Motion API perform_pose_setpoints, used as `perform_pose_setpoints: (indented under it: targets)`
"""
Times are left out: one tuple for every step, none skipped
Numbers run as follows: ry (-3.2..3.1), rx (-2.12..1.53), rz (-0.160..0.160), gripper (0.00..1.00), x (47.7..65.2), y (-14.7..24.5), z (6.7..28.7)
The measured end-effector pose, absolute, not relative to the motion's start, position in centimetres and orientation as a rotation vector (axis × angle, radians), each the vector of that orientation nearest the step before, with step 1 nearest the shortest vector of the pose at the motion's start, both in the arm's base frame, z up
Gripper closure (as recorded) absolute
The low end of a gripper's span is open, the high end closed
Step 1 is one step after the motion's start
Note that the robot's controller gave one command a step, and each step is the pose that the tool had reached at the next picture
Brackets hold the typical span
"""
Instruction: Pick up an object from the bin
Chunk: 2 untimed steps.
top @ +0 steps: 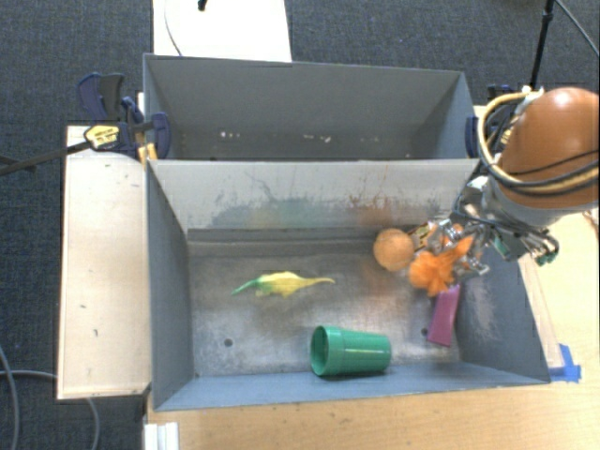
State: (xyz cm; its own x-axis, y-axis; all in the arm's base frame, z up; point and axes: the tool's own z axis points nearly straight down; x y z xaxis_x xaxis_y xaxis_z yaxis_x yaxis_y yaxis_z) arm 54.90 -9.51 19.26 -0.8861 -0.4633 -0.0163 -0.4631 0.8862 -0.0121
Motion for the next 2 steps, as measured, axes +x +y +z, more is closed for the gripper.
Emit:
perform_pose_setpoints:
  targets:
    - [3.054, -0.778, 0.009, 1.00, 54.9, -9.5, 19.7]
    - [2.987, -0.970, 0.001, 1.00, 55.6, -9.8, 27.0]
